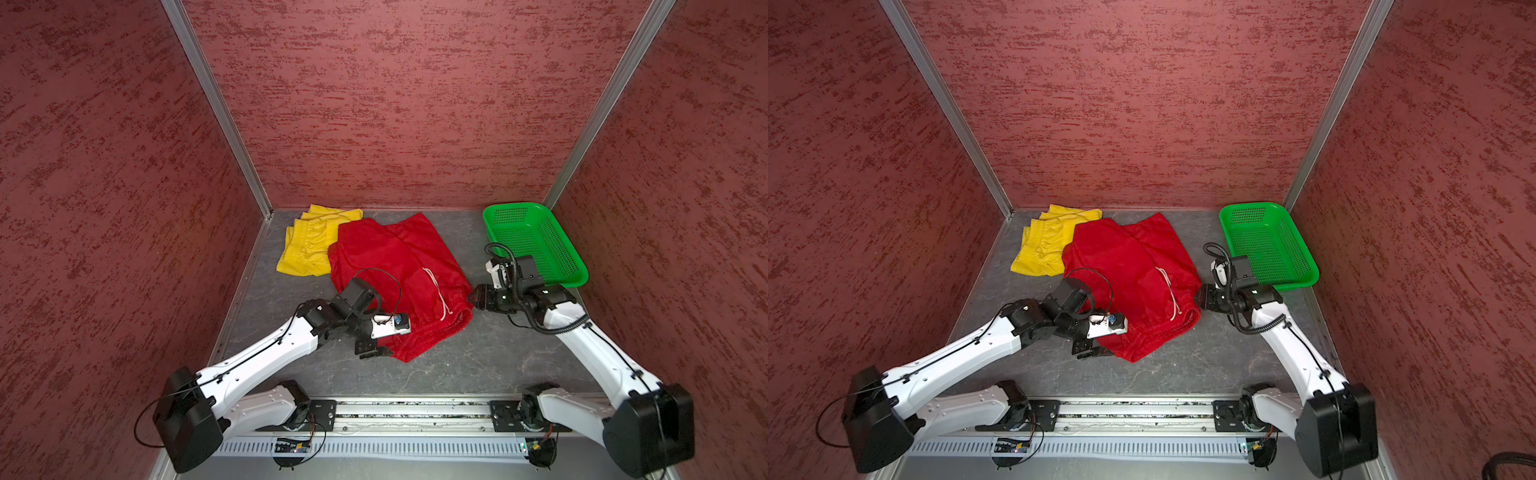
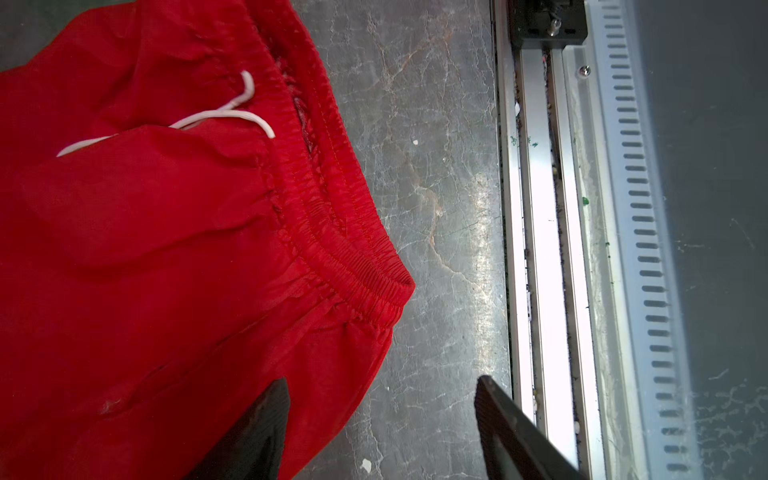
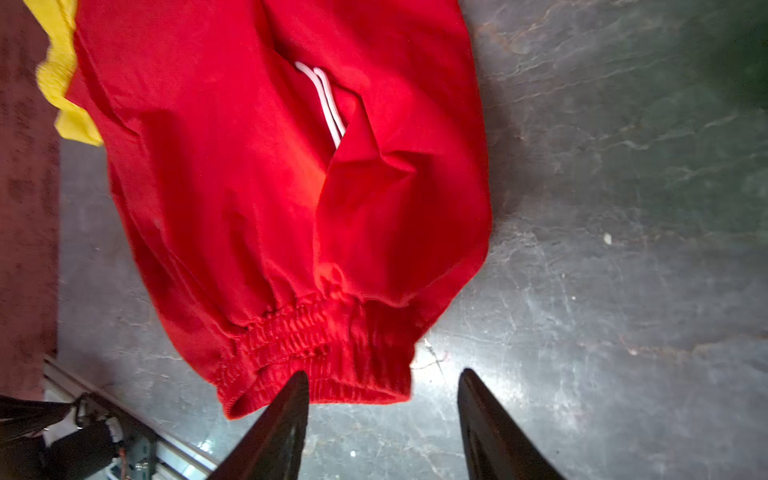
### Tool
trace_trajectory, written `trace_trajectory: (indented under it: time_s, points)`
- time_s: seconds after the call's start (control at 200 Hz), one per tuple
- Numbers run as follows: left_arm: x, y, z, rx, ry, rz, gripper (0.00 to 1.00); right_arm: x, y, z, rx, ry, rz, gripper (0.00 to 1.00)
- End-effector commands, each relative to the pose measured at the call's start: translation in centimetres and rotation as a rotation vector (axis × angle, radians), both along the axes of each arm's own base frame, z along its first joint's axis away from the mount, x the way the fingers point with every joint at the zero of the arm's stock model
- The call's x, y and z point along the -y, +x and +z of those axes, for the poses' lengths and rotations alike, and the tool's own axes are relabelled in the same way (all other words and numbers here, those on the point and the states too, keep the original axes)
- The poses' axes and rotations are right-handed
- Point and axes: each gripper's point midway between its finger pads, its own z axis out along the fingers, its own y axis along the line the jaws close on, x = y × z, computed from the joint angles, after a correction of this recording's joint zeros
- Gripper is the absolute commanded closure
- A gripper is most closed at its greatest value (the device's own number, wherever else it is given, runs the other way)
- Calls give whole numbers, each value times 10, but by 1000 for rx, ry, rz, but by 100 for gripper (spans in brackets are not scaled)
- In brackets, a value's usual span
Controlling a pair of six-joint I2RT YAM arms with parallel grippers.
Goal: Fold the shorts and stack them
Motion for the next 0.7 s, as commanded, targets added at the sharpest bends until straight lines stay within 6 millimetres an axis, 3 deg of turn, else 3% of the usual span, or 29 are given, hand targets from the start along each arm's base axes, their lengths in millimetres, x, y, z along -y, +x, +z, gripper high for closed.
trace_trajectory:
  time_s: [0.0,0.115,0.306,0.471,0.696]
  points:
    - [7,9,22,-40,-79,113,28,-1,-20,-4,-115,145,-168,41]
    - [25,21,21,-214,-107,257,30,1,-11,-9,-87,277,-332,40]
    - [33,19,-18,-436,83,481,33,14,-11,-47,-141,269,-476,38]
    - [34,10,-52,-493,259,622,32,1,-11,-70,-201,358,-471,37]
    - [30,-2,-88,-483,436,754,28,-3,-13,-81,-227,370,-449,35]
